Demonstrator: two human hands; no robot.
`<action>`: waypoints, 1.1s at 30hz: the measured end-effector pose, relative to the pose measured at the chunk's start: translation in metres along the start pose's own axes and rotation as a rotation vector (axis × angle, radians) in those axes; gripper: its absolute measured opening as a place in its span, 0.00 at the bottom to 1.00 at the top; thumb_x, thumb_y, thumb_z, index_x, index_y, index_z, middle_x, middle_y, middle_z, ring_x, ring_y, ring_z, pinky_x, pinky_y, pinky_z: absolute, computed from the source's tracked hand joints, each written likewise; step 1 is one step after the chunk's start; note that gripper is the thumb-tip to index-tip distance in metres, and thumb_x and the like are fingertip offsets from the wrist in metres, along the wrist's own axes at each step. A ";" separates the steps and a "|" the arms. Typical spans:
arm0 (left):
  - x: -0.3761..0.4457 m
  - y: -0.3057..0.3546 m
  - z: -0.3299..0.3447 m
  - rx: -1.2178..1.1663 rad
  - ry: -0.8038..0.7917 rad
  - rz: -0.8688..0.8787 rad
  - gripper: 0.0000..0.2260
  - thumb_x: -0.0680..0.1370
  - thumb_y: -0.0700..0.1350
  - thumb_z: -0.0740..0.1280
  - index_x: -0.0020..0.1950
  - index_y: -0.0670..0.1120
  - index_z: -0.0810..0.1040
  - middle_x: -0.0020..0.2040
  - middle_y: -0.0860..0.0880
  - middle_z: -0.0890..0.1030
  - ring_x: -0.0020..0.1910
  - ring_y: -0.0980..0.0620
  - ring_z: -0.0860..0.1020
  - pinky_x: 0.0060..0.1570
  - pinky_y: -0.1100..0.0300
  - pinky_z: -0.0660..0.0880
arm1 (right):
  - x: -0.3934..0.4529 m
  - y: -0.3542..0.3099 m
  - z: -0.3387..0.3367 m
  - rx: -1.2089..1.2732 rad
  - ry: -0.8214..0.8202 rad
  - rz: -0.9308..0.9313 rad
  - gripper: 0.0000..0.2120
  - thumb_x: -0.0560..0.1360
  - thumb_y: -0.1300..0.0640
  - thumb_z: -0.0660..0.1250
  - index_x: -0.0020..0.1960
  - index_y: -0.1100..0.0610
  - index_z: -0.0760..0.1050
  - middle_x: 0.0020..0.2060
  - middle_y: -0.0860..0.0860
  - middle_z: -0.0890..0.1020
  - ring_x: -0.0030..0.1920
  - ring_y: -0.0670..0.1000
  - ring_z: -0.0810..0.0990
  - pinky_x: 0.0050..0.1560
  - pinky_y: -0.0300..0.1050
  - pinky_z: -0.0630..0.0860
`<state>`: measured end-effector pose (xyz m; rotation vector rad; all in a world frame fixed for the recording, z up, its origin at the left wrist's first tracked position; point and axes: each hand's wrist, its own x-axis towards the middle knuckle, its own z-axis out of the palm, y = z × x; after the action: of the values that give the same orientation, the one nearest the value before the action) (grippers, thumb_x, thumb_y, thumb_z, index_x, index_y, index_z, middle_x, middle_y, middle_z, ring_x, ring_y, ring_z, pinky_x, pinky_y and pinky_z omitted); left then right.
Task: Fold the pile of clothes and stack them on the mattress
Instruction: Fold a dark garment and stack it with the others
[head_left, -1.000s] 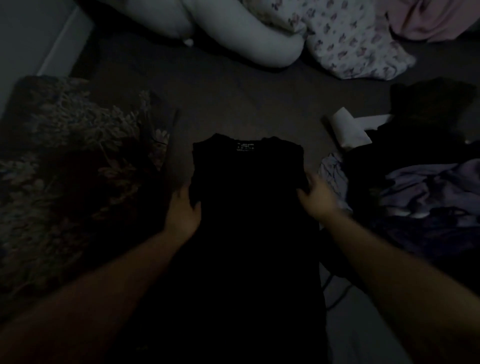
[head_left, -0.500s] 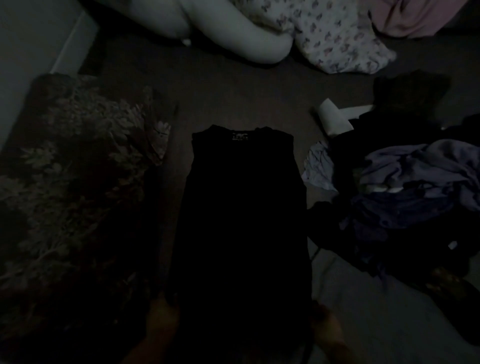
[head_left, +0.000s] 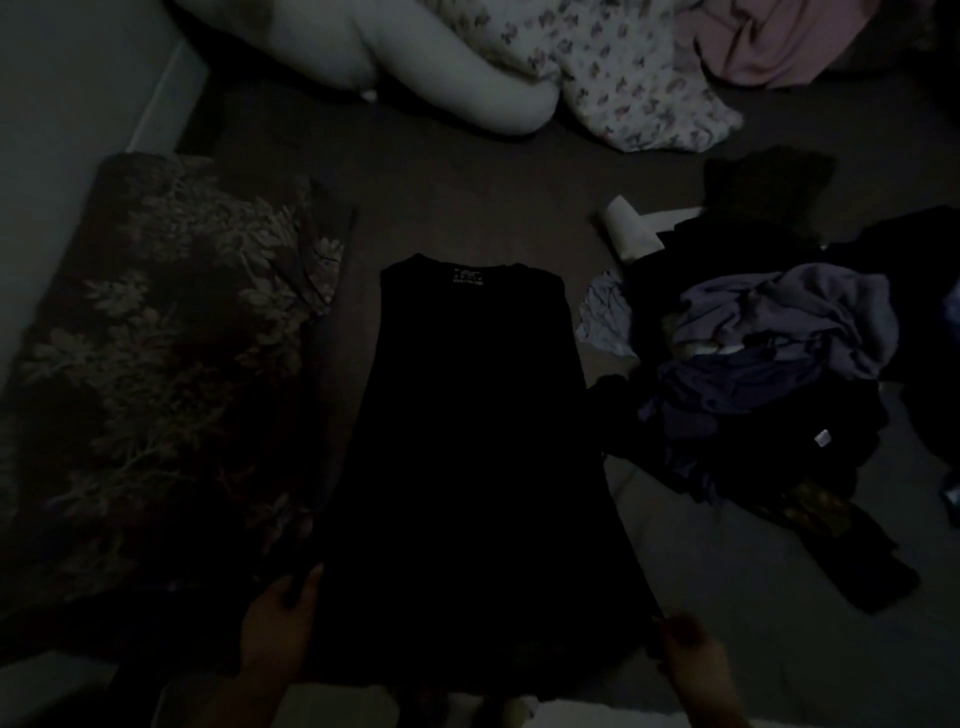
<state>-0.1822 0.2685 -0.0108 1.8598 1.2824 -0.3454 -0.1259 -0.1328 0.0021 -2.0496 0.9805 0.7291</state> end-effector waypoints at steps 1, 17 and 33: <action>0.001 0.009 -0.006 -0.075 -0.030 0.004 0.08 0.77 0.42 0.67 0.40 0.40 0.78 0.39 0.41 0.79 0.51 0.39 0.78 0.50 0.54 0.68 | -0.001 -0.012 -0.002 -0.001 -0.006 -0.066 0.08 0.77 0.64 0.64 0.39 0.62 0.74 0.35 0.61 0.79 0.30 0.53 0.77 0.31 0.40 0.75; 0.157 0.250 -0.005 -0.720 -0.327 0.050 0.10 0.80 0.42 0.60 0.41 0.46 0.76 0.40 0.47 0.78 0.27 0.60 0.77 0.31 0.68 0.75 | 0.125 -0.316 -0.012 0.361 -0.089 -0.425 0.09 0.76 0.60 0.67 0.38 0.58 0.81 0.27 0.48 0.81 0.31 0.47 0.78 0.32 0.38 0.74; 0.157 0.165 0.115 0.052 0.235 0.172 0.28 0.73 0.53 0.71 0.67 0.39 0.71 0.63 0.35 0.73 0.63 0.35 0.71 0.63 0.44 0.69 | 0.150 -0.212 0.092 -0.049 0.158 -0.358 0.19 0.74 0.58 0.70 0.59 0.69 0.74 0.55 0.65 0.76 0.57 0.62 0.76 0.57 0.48 0.70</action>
<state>0.0555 0.2602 -0.1021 2.0861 1.2642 -0.0707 0.1140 -0.0261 -0.0818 -2.2715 0.6557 0.4111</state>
